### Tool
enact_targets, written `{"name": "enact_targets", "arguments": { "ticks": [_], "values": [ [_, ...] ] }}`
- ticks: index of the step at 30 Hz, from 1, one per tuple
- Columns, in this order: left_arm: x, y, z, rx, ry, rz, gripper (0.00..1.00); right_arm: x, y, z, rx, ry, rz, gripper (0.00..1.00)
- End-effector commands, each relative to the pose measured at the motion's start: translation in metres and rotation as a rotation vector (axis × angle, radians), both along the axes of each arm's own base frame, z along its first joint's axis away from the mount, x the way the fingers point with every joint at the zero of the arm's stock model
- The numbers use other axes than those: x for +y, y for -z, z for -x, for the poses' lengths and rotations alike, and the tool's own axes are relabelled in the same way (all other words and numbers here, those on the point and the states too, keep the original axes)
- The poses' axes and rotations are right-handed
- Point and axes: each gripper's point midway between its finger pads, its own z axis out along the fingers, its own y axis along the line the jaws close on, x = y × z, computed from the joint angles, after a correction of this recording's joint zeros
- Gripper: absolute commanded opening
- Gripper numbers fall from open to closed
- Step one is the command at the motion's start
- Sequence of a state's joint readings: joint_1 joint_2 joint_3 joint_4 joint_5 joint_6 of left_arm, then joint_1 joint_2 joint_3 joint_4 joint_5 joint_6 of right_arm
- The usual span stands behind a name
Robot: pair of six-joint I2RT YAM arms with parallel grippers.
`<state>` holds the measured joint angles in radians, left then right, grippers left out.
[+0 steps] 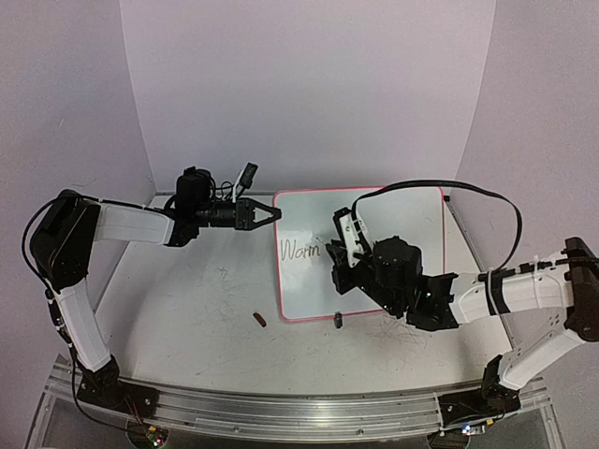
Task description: Write a sentence on the whiteboard
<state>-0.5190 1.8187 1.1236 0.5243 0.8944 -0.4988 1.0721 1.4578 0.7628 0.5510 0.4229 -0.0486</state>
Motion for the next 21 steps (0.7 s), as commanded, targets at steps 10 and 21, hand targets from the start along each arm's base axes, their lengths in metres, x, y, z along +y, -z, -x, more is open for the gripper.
{"name": "enact_targets", "arguments": {
  "ticks": [10, 21],
  "values": [
    [-0.011, 0.002, 0.011, 0.034, 0.012, -0.013, 0.00, -0.010, -0.002, -0.014, 0.004, 0.126, -0.006, 0.00],
    [-0.011, 0.002, 0.011, 0.036, 0.014, -0.013, 0.00, -0.007, -0.003, -0.019, 0.017, 0.126, -0.041, 0.00]
  ]
}}
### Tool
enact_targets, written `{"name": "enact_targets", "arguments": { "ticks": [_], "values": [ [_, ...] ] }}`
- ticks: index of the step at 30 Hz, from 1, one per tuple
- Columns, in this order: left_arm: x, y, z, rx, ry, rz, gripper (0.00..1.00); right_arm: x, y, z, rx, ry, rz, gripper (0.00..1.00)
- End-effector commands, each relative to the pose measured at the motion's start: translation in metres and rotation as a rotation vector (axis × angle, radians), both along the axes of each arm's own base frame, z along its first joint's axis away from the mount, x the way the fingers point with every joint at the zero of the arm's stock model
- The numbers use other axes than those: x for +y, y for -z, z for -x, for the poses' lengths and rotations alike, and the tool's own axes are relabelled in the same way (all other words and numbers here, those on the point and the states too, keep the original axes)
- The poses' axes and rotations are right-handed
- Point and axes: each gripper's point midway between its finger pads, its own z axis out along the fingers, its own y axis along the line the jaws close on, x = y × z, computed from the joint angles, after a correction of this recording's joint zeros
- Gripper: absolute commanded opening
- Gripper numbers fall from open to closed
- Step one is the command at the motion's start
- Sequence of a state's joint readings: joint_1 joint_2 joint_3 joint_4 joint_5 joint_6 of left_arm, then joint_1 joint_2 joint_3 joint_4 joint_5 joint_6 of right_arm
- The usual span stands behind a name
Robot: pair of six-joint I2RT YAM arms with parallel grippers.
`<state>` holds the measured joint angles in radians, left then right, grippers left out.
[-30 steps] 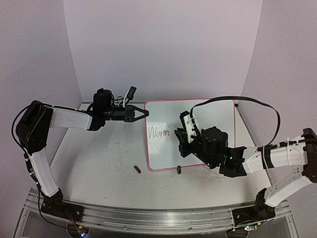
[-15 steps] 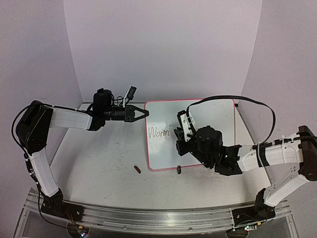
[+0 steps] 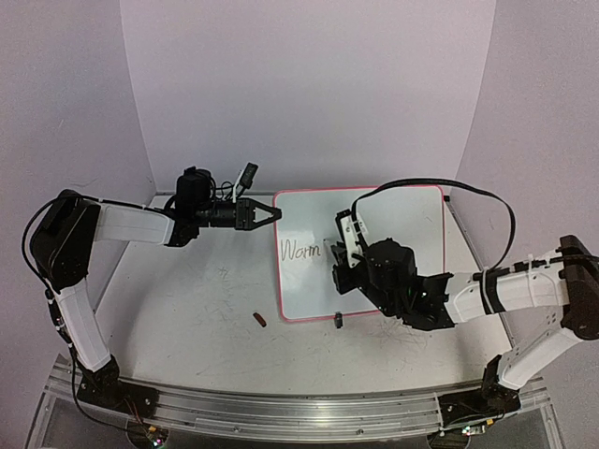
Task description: Write a sentence on the whiteboard
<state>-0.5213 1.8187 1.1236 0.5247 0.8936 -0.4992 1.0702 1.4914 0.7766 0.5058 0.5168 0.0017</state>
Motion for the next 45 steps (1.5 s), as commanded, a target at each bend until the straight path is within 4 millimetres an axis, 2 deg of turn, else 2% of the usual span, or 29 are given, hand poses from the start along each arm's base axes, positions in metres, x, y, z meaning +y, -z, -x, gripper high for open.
{"name": "enact_targets", "arguments": {
  "ticks": [1, 17, 30, 45],
  "values": [
    [-0.010, 0.002, 0.010, 0.036, 0.013, -0.013, 0.00, 0.004, -0.017, -0.010, -0.020, 0.026, -0.063, 0.00],
    [-0.012, 0.004, 0.011, 0.041, 0.019, -0.015, 0.00, 0.006, -0.020, -0.015, -0.025, 0.018, -0.079, 0.00],
    [-0.013, 0.003, 0.012, 0.042, 0.026, -0.013, 0.00, 0.003, -0.008, -0.020, -0.005, 0.062, -0.049, 0.00],
    [-0.012, 0.001, 0.013, 0.035, 0.028, -0.010, 0.00, -0.006, 0.008, -0.010, 0.060, 0.054, -0.038, 0.00]
  ]
}}
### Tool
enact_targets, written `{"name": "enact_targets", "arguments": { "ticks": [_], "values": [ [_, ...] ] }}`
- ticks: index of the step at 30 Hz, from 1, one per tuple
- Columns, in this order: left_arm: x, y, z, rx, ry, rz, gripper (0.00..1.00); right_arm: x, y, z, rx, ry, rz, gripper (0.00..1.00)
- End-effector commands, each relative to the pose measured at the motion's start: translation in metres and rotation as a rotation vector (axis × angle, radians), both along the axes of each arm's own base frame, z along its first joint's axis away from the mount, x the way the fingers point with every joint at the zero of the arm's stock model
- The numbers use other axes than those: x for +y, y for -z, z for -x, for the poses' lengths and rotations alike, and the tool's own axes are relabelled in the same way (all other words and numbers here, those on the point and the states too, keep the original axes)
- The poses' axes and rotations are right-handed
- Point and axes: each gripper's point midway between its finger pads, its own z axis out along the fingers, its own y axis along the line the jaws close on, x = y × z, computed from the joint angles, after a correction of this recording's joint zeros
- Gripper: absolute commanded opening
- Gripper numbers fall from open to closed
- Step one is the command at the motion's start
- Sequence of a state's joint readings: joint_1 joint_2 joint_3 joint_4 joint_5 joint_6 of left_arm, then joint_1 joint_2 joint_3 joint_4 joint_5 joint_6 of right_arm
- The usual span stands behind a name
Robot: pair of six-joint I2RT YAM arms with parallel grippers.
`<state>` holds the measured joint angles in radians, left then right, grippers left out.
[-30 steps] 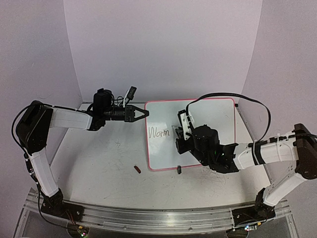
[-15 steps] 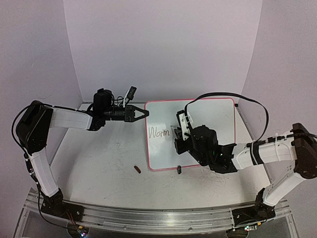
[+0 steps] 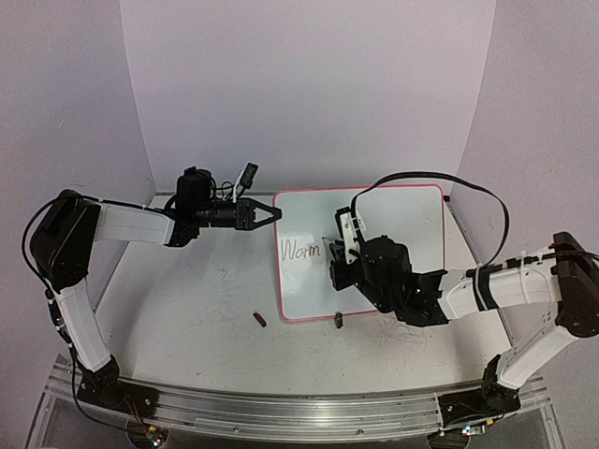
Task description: Write a sentence on the whiteboard
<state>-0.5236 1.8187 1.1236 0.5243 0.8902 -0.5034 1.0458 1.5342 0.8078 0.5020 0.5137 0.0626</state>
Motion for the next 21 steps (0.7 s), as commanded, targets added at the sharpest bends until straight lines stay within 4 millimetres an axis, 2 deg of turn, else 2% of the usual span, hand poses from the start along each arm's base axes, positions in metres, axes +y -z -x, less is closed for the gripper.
{"name": "enact_targets", "arguments": {
  "ticks": [1, 21],
  "values": [
    [-0.0117, 0.0002, 0.0127, 0.030, 0.028, -0.009, 0.00, -0.0075, 0.0041, 0.0022, 0.031, 0.019, 0.005, 0.00],
    [-0.0110, -0.0039, 0.0139, 0.021, 0.029, -0.005, 0.00, -0.0055, 0.0126, 0.0093, 0.065, 0.013, 0.012, 0.00]
  ]
}}
